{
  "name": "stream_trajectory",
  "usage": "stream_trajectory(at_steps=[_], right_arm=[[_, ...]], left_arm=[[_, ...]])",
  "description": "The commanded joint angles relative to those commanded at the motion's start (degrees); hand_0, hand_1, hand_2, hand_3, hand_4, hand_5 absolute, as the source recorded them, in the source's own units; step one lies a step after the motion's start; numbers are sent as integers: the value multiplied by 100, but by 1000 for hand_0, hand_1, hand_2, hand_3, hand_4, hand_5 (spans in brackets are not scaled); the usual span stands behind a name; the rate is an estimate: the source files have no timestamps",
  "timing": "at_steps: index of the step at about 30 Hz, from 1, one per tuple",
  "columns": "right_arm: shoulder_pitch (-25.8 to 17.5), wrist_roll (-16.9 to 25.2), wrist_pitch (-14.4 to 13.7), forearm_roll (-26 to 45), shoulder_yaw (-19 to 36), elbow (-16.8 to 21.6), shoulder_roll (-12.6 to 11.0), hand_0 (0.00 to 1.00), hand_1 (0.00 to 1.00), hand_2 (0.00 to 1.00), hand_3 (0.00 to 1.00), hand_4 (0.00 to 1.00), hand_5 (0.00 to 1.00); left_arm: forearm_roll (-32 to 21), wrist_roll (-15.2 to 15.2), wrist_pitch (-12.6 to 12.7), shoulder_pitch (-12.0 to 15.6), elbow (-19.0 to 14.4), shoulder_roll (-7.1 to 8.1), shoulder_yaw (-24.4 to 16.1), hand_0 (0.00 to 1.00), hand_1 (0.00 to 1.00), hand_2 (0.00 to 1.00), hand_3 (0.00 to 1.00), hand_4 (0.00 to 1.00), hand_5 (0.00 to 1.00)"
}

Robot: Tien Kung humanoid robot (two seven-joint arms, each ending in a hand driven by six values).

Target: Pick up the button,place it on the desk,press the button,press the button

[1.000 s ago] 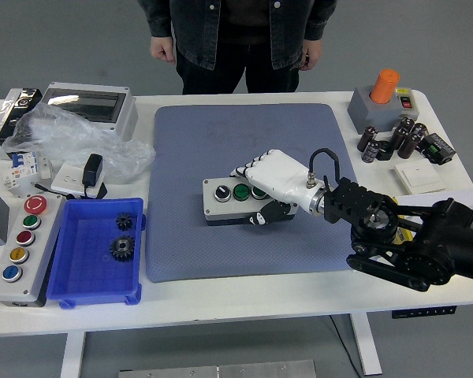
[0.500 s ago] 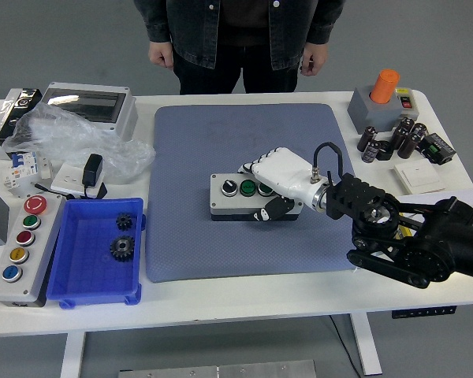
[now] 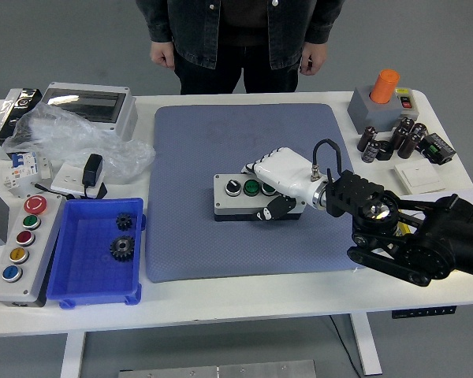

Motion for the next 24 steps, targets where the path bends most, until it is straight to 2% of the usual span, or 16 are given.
stream_trajectory(at_steps=[4, 5, 10, 11, 15, 16, 22, 23, 24], right_arm=[[0, -6, 43, -52, 3, 16, -8, 701, 702, 750, 829, 933, 264], [0, -8, 52, -65, 9, 26, -12, 716, 713, 808, 892, 995, 326], [12, -15, 113, -115, 84, 123, -47, 716, 713, 808, 892, 995, 326], [18, -15, 132, -121, 104, 150, -57, 729, 730, 856, 959, 998, 365], [39, 1, 219, -116, 155, 232, -87, 729, 730, 856, 959, 998, 365], [41, 0, 243, -110, 165, 250, -93, 731, 736, 880, 998, 998, 408], [28, -43, 374, -110, 341, 536, -214, 731, 736, 880, 998, 998, 408], [14, -72, 419, -122, 445, 674, -292, 738, 739, 913, 998, 998, 555], [-2, -100, 458, -135, 544, 788, -378, 738, 739, 913, 998, 998, 555]], left_arm=[[19, -2, 6, -1, 0, 1, -19, 680, 700, 648, 654, 626, 385], [28, -2, 9, -2, 0, 2, -28, 680, 700, 648, 654, 624, 384], [24, -9, 13, 1, 0, -1, -22, 680, 700, 648, 654, 624, 384], [34, -8, 14, 2, 0, -2, -32, 680, 700, 647, 653, 619, 377], [31, -14, 19, 0, 0, 2, -32, 680, 700, 647, 653, 619, 377], [26, -17, 20, -3, 0, 3, -28, 680, 700, 645, 652, 617, 378], [11, -34, 29, -8, 0, -2, -12, 680, 700, 645, 652, 617, 378], [30, -31, 30, -9, 0, -4, -30, 680, 700, 644, 649, 612, 376], [30, -33, 31, -8, 0, -6, -32, 680, 700, 644, 649, 612, 376]])
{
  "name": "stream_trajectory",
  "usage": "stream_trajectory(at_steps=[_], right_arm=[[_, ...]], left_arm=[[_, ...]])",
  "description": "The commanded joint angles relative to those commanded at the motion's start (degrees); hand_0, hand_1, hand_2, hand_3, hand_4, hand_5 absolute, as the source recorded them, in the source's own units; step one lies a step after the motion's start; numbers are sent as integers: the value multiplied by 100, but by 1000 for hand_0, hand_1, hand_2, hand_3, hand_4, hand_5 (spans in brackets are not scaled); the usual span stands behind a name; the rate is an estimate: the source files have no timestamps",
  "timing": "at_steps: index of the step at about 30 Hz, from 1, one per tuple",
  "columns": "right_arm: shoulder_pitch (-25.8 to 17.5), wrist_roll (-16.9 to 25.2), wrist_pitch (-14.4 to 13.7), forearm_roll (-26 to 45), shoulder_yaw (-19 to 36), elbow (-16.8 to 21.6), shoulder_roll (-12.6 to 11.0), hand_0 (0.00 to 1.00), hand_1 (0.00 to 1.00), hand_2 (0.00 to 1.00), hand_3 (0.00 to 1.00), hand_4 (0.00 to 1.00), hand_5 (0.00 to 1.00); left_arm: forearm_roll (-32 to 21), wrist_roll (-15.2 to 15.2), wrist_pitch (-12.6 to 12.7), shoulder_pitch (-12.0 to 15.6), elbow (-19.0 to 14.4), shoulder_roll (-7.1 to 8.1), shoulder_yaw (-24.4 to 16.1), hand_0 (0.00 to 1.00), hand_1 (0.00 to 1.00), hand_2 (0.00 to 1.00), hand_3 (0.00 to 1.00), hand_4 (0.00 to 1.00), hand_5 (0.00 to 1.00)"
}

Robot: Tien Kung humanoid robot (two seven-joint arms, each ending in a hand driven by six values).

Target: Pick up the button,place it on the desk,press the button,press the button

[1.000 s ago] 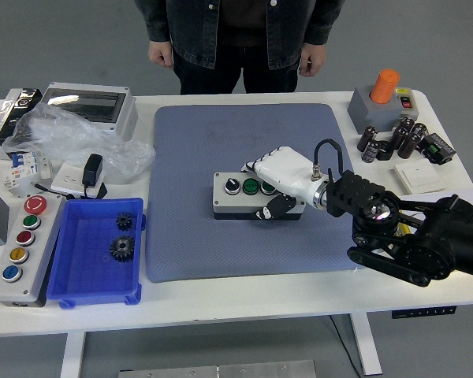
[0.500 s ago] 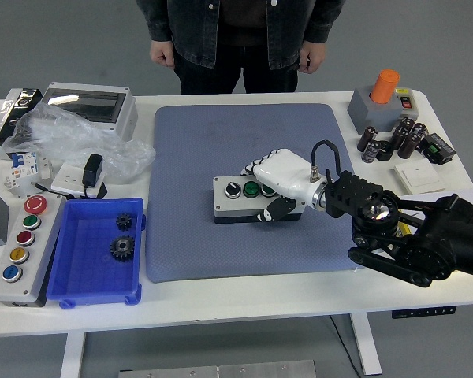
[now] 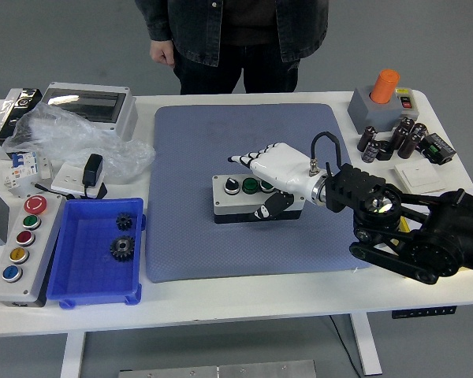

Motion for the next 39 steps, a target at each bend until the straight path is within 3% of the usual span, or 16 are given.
stream_trajectory(at_steps=[4, 7, 10, 11, 16, 17, 19, 22, 23, 28, 29, 33, 34, 39], right_arm=[[-150, -108, 111, 77, 496, 590, -423, 738, 739, 913, 998, 998, 555], [-436, -301, 1, 118, 956, 1079, -739, 757, 745, 949, 998, 998, 595], [-796, -624, -127, -112, 1420, 1503, -920, 757, 745, 949, 998, 998, 595], [-935, -745, -162, -220, 1584, 1644, -969, 771, 745, 947, 998, 998, 654], [-1627, -1195, -241, -751, 2349, 2297, -1193, 771, 745, 947, 998, 998, 654], [-1758, -1262, -218, -855, 2474, 2415, -1246, 728, 674, 693, 923, 942, 591], [-1981, -1357, -151, -998, 2622, 2580, -1349, 728, 674, 693, 923, 942, 591], [-2184, -1458, -8, -1110, 2620, 2703, -1483, 728, 674, 693, 923, 942, 591], [-2209, -1483, 44, -1120, 2586, 2726, -1518, 610, 517, 377, 787, 516, 254], [-2171, -1584, 300, -1046, 2245, 2759, -1591, 610, 517, 377, 787, 516, 254], [-2145, -1595, 333, -1030, 2167, 2747, -1580, 608, 429, 268, 779, 377, 24], [-1989, -1617, 391, -977, 1847, 2617, -1461, 608, 429, 268, 779, 377, 24], [-1972, -1617, 394, -974, 1823, 2599, -1449, 626, 369, 236, 781, 356, 2], [-1812, -1605, 398, -951, 1630, 2431, -1336, 626, 369, 236, 781, 356, 2]], left_arm=[[75, 13, 10, 11, 0, -1, -81, 680, 700, 644, 649, 612, 376], [107, 18, 19, 19, 0, -2, -115, 680, 700, 641, 645, 606, 375], [51, 2, 24, 22, 0, -12, -65, 680, 700, 641, 645, 606, 375], [46, 2, 25, 27, 0, -19, -62, 679, 700, 640, 646, 605, 373], [134, 32, 18, 56, 0, -44, -144, 679, 700, 640, 646, 605, 373], [176, 40, 21, 58, 0, -41, -183, 679, 700, 639, 647, 598, 366], [167, 27, 33, 55, 0, -31, -181, 679, 700, 639, 647, 598, 366], [132, 5, 47, 43, 0, -16, -151, 679, 700, 639, 647, 598, 366], [119, 0, 50, 41, 0, -14, -138, 679, 699, 637, 645, 594, 365], [103, -6, 56, 34, 0, -13, -117, 679, 699, 637, 645, 594, 365], [95, -9, 58, 32, 0, -13, -108, 679, 695, 636, 644, 589, 370], [55, -18, 66, 25, 0, -11, -67, 679, 695, 636, 644, 589, 370], [53, -19, 66, 25, 0, -11, -64, 678, 695, 636, 643, 585, 376], [43, -18, 66, 22, 0, -9, -52, 678, 695, 636, 643, 585, 376]])
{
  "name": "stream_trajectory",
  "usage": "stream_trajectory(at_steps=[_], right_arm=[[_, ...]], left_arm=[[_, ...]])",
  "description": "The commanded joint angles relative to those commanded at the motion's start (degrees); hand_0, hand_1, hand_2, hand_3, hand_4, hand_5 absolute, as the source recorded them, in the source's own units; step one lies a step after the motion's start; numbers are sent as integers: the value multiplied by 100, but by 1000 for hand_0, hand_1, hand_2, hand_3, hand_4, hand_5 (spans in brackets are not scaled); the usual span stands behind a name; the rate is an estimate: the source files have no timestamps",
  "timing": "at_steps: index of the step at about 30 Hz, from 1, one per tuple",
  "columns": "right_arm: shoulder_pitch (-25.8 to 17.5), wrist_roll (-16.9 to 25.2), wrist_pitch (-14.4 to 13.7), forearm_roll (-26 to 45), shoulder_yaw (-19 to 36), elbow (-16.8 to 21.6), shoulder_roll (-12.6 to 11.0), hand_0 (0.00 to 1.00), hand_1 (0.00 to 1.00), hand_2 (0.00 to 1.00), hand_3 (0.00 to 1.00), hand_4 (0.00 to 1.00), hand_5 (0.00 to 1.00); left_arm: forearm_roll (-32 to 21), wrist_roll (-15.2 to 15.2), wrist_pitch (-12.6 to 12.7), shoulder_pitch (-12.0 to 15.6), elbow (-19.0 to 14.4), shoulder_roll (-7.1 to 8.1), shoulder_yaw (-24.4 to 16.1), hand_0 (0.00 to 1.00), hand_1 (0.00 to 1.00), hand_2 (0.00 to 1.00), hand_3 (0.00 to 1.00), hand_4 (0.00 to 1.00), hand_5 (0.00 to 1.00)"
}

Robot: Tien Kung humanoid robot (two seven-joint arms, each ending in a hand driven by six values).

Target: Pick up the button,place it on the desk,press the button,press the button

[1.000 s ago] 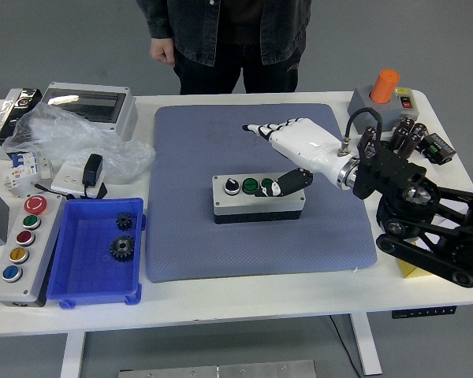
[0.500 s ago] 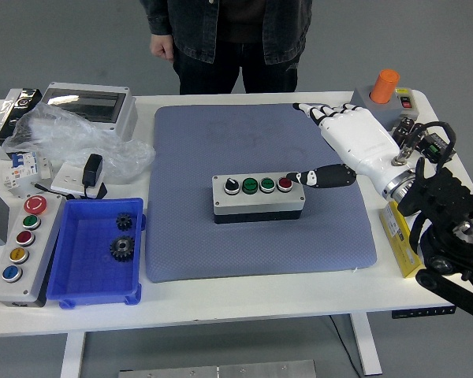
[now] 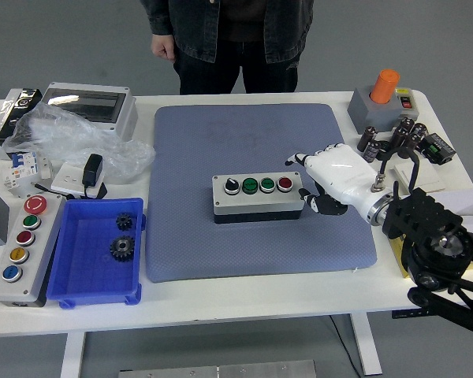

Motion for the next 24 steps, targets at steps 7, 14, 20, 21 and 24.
stream_trajectory(at_steps=[7, 14, 20, 21, 24], right_arm=[[118, 34, -15, 65, -290, -298, 141, 628, 357, 226, 782, 347, 2], [102, 81, -21, 148, -490, -496, 222, 628, 338, 219, 774, 322, 2], [99, 140, -37, 236, -531, -664, 274, 629, 336, 216, 764, 320, 2], [100, 151, -36, 252, -542, -701, 283, 629, 336, 216, 764, 320, 2], [97, 174, -47, 292, -562, -766, 299, 629, 336, 216, 764, 320, 2]], left_arm=[[-90, -34, 13, -10, 0, 13, 82, 679, 695, 637, 643, 584, 378], [-50, -39, 23, -12, 0, 23, 35, 679, 695, 636, 642, 583, 379], [-110, -75, 37, -25, 0, 35, 100, 679, 695, 636, 643, 584, 382], [-134, -86, 41, -30, 0, 37, 125, 679, 695, 636, 643, 584, 382], [-171, -106, 46, -36, 0, 39, 166, 679, 695, 636, 643, 584, 382]])
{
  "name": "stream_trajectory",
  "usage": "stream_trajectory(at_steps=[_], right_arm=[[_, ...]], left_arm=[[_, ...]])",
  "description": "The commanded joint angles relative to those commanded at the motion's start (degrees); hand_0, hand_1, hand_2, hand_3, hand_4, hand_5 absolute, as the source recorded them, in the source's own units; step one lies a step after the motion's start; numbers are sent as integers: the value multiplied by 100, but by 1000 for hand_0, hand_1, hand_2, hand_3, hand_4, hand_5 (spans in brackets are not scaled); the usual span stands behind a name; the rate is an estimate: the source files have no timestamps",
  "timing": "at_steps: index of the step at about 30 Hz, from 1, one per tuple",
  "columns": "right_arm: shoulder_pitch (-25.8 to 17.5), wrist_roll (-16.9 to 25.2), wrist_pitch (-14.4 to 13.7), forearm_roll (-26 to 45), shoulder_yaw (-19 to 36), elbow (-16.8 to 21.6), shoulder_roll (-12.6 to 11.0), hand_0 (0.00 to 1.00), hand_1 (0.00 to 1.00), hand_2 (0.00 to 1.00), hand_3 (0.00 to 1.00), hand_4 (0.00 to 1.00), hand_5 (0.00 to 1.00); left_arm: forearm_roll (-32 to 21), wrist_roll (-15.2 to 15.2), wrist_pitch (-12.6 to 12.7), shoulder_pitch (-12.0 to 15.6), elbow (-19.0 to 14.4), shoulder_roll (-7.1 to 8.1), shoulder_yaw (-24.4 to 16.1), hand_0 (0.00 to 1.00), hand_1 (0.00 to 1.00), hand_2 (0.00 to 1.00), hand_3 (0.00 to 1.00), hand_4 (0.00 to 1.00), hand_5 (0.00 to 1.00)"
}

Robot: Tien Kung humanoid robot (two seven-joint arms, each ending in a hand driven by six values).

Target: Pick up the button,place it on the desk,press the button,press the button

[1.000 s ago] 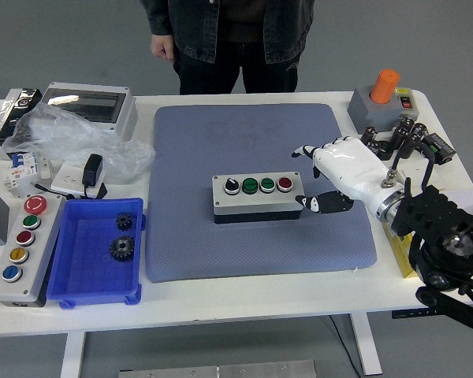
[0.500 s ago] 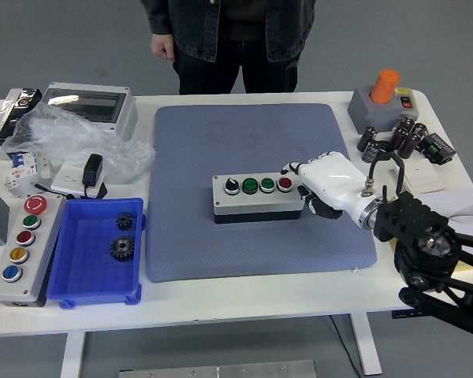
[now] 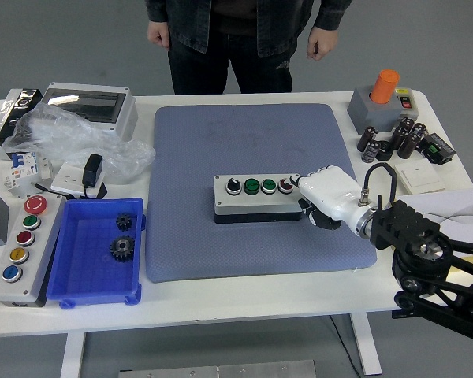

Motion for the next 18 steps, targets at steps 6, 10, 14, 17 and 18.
stream_trajectory(at_steps=[6, 10, 14, 17, 18], right_arm=[[7, 22, -21, 39, -7, -55, 14, 622, 331, 216, 756, 318, 2], [9, 78, -113, 44, 161, 91, -68, 615, 325, 215, 748, 319, 2], [37, 155, -201, 105, 447, 340, -207, 612, 320, 213, 746, 318, 2], [19, 224, -231, 161, 683, 449, -295, 612, 320, 213, 746, 318, 2], [1, 258, -261, 191, 776, 474, -319, 612, 320, 213, 746, 318, 2]], left_arm=[[-64, -28, 7, 3, 0, -7, 74, 680, 696, 636, 643, 584, 388], [-17, -24, 10, 4, 0, -14, 34, 680, 696, 637, 643, 585, 386], [167, 30, 4, 14, 0, -19, -137, 681, 696, 636, 643, 583, 389], [191, 40, -1, 15, 0, -20, -156, 681, 696, 636, 643, 583, 389], [183, 40, -2, 16, 0, -21, -150, 681, 696, 636, 643, 583, 389]])
